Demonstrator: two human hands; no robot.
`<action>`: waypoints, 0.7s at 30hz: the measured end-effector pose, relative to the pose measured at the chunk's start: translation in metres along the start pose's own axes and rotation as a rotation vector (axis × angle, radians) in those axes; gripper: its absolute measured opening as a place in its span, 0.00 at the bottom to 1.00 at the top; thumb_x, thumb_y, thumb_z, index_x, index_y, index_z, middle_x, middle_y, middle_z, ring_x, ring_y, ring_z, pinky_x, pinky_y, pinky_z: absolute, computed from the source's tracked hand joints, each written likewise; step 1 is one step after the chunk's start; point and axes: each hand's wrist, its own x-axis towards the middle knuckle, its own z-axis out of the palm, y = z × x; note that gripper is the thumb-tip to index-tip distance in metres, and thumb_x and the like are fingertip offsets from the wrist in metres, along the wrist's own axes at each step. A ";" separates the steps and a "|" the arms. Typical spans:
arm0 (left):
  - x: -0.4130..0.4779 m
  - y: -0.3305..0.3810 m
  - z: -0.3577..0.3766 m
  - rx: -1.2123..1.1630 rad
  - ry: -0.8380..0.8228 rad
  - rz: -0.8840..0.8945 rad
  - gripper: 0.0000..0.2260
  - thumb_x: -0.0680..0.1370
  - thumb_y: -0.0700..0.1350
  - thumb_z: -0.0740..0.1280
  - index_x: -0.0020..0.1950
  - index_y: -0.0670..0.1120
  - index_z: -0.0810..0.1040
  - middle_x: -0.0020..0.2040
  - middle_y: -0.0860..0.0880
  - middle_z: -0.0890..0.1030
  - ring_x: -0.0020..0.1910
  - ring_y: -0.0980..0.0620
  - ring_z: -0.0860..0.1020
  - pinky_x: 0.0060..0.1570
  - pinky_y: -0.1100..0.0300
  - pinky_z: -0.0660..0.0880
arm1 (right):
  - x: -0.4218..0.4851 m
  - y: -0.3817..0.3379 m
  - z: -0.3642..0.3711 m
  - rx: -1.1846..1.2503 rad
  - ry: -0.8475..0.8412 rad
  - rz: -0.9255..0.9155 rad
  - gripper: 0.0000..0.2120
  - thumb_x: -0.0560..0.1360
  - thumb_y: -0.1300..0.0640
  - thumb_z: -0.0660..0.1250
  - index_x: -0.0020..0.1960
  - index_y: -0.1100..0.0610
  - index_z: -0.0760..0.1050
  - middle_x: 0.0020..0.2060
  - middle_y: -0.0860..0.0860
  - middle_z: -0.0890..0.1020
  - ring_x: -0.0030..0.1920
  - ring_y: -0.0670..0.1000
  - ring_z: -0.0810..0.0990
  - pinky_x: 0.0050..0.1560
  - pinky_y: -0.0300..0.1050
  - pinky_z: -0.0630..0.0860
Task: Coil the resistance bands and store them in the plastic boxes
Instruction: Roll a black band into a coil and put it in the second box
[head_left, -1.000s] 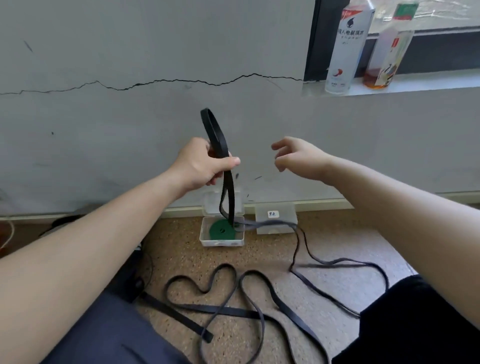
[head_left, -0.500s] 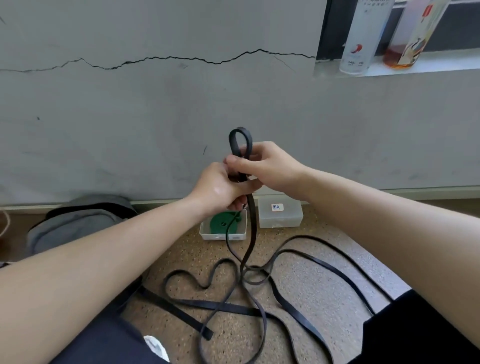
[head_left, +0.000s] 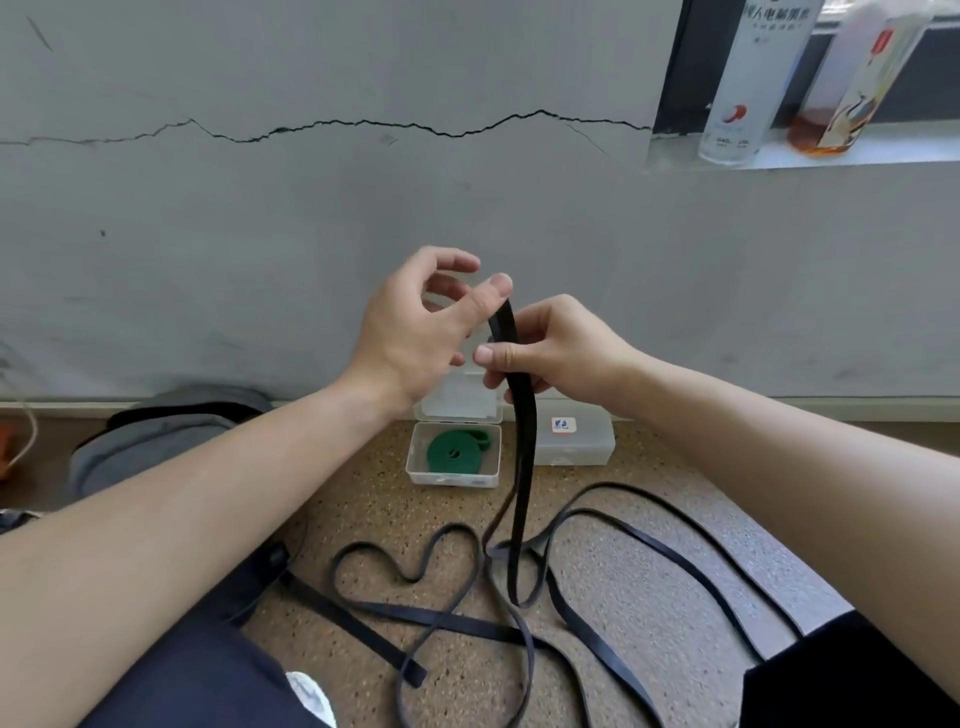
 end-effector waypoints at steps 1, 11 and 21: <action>0.000 0.000 0.000 -0.009 0.005 -0.003 0.15 0.74 0.57 0.74 0.55 0.50 0.80 0.49 0.49 0.82 0.44 0.51 0.83 0.35 0.53 0.82 | 0.000 -0.001 0.001 -0.013 -0.021 0.008 0.15 0.74 0.50 0.74 0.49 0.62 0.82 0.40 0.55 0.87 0.38 0.57 0.86 0.52 0.60 0.81; 0.003 0.001 -0.010 -0.293 0.074 -0.256 0.04 0.73 0.39 0.76 0.45 0.44 0.82 0.34 0.50 0.85 0.34 0.54 0.83 0.41 0.62 0.80 | -0.003 -0.009 0.003 0.146 -0.017 -0.003 0.22 0.86 0.47 0.55 0.58 0.65 0.76 0.29 0.55 0.79 0.34 0.55 0.75 0.43 0.48 0.71; 0.001 0.005 -0.006 -0.390 0.075 -0.382 0.05 0.72 0.41 0.77 0.44 0.46 0.83 0.38 0.50 0.84 0.37 0.56 0.82 0.40 0.63 0.79 | 0.000 -0.008 0.008 0.133 0.044 -0.053 0.13 0.84 0.52 0.62 0.48 0.59 0.78 0.33 0.52 0.79 0.28 0.51 0.72 0.30 0.44 0.71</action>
